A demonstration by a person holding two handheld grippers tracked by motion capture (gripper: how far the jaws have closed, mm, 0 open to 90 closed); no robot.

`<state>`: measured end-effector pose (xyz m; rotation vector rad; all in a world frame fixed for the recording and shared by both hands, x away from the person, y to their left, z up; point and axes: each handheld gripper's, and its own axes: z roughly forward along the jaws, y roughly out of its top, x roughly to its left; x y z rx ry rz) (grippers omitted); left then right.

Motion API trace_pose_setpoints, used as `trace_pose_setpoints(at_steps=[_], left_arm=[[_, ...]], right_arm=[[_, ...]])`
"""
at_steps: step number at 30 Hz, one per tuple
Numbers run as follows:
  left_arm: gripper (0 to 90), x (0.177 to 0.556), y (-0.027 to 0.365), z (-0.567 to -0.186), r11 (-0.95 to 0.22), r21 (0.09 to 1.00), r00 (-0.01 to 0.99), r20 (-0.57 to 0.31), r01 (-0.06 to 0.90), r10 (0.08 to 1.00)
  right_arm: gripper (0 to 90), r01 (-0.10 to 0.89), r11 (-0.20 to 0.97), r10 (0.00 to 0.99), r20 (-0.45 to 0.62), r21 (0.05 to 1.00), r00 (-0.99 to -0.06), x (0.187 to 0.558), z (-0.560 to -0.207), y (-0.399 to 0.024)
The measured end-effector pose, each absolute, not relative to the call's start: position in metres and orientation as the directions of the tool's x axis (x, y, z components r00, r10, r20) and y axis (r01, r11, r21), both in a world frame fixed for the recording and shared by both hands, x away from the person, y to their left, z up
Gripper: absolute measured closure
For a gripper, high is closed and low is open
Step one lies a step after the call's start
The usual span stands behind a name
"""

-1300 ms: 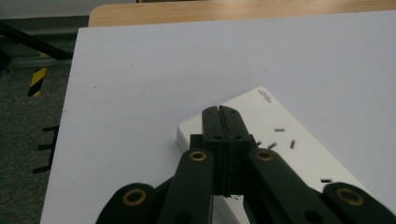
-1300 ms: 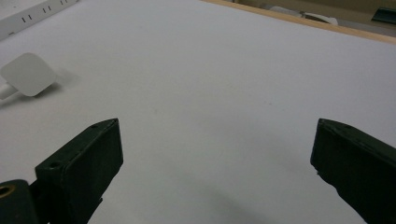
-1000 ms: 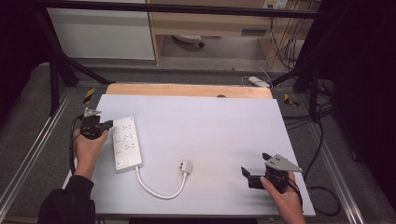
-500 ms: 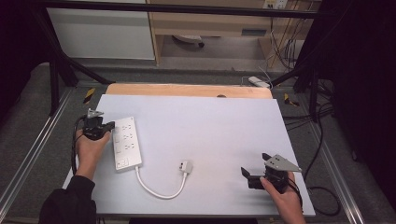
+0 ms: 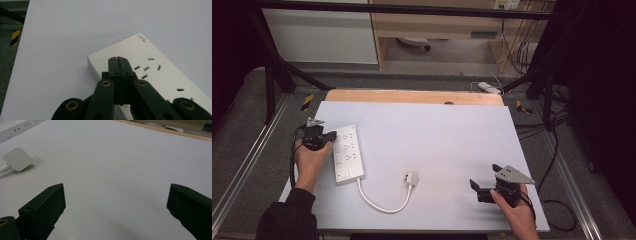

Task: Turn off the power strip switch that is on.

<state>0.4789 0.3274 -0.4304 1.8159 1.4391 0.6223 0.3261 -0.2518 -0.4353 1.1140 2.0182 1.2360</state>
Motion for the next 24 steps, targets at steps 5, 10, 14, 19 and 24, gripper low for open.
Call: trace_pose_setpoints(at_steps=[5,10,14,19,24], left_arm=[[90.0,0.4797,0.3261,-0.4305,-0.116,0.782,0.262,-0.061,0.612,0.963],[90.0,0.4797,0.3255,-0.4309,-0.120,0.786,0.261,-0.054,0.607,0.964],[90.0,0.4796,0.3258,-0.4309,-0.121,0.785,0.261,-0.053,0.608,0.964],[90.0,0.4796,0.3257,-0.4311,-0.122,0.786,0.262,-0.052,0.605,0.964],[90.0,0.4796,0.3265,-0.4312,-0.123,0.786,0.265,-0.054,0.606,0.963]], right_arm=[[2.6,0.374,0.248,0.849,-0.015,0.894,-0.528,0.3262,-0.4354,-0.2519],[2.6,0.376,0.247,0.851,-0.014,0.893,-0.525,0.3266,-0.4357,-0.2521],[2.6,0.376,0.248,0.850,-0.014,0.893,-0.527,0.3263,-0.4358,-0.2517],[2.6,0.376,0.248,0.850,-0.014,0.893,-0.527,0.3263,-0.4357,-0.2520],[2.6,0.374,0.249,0.849,-0.015,0.893,-0.528,0.3269,-0.4360,-0.2520]])
